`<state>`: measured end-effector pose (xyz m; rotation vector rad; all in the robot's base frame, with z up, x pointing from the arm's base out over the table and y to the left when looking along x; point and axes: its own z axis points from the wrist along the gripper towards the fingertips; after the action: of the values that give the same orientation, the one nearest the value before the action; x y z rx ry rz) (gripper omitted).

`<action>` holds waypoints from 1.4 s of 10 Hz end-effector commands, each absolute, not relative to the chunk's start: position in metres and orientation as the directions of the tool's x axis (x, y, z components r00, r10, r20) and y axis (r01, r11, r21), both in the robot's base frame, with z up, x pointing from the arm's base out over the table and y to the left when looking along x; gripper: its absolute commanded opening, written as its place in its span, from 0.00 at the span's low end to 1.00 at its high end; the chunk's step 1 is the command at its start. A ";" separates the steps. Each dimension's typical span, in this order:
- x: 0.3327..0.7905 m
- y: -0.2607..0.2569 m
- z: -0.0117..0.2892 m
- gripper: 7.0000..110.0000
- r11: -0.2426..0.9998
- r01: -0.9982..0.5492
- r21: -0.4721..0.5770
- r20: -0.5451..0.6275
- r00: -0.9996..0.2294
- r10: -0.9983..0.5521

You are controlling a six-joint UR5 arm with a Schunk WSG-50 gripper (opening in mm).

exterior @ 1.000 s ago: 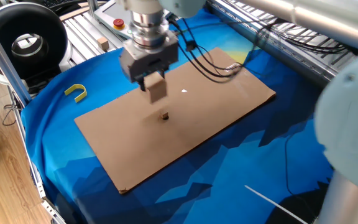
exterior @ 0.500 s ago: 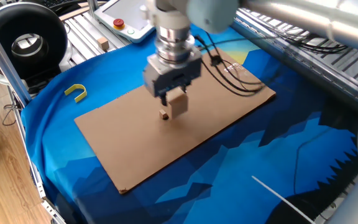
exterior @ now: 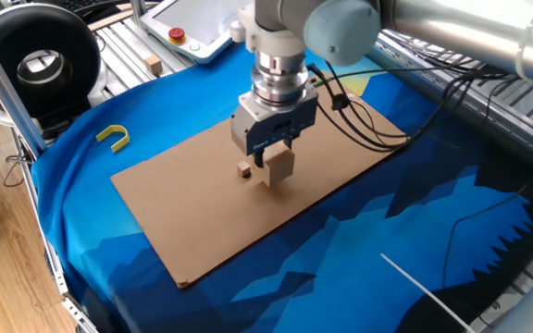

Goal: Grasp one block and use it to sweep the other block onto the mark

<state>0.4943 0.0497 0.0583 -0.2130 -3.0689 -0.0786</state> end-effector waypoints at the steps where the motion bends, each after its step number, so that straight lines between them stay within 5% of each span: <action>1: 0.494 0.042 0.059 0.00 0.990 0.134 0.040 0.057 -0.990 0.132; 5: 0.541 0.039 0.061 0.00 0.998 0.053 0.043 -0.131 -0.990 0.058; 11: 0.502 0.044 0.060 0.00 0.990 0.134 0.044 0.001 -0.991 0.134; 14: 0.498 0.014 0.046 0.00 0.995 0.097 0.017 -0.026 -0.995 0.097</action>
<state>0.5045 0.0283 0.0516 -0.1567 -3.1632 -0.0271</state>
